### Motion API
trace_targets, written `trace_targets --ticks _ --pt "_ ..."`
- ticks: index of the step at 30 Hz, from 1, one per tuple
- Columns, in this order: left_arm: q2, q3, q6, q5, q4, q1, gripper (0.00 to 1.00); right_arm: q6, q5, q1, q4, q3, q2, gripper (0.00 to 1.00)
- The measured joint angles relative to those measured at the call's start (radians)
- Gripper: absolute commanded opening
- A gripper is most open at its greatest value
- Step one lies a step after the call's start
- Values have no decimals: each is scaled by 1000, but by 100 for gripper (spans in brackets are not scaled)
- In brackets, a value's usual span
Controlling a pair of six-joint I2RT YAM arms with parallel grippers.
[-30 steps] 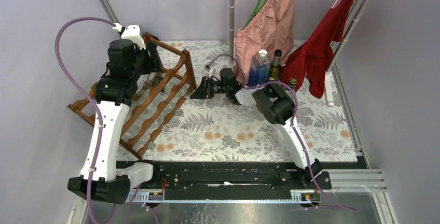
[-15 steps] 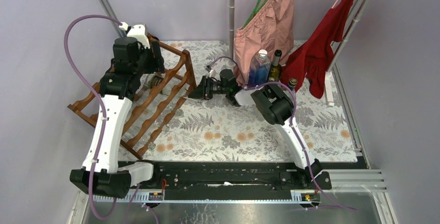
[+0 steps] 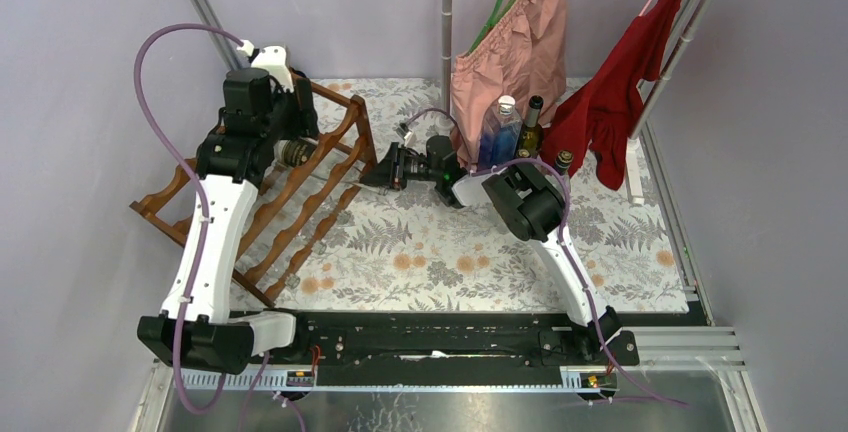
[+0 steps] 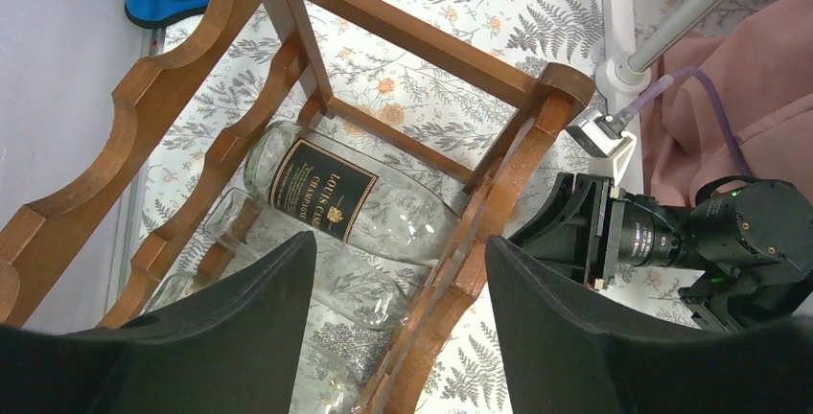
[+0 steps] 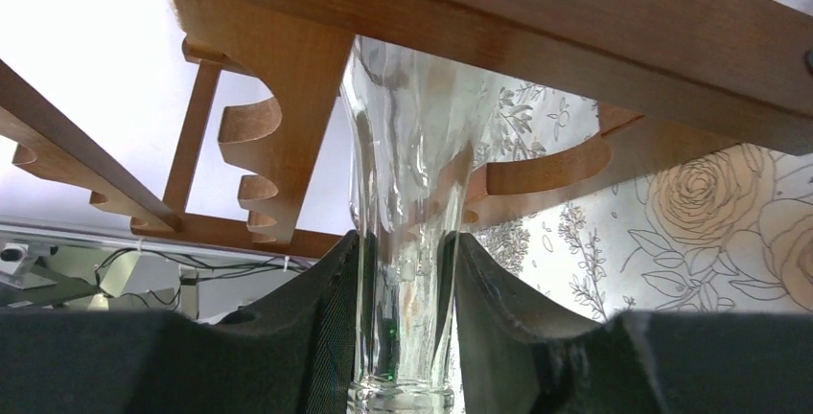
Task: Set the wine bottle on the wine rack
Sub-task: Place the wine bottle in the wine rack.
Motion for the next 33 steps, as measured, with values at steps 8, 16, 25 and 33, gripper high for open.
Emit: trace_targets --ticks 8,16,25,33 --pt "18 1 9 1 0 0 72 -32 84 4 -18 -11 2 0" --pt "23 5 16 2 0 0 72 -32 140 15 -18 -7 14 0" --pt "27 5 19 9 0 0 72 -41 176 32 -45 45 41 0" --pt "27 5 18 14 0 0 73 -161 182 46 -196 119 41 24"
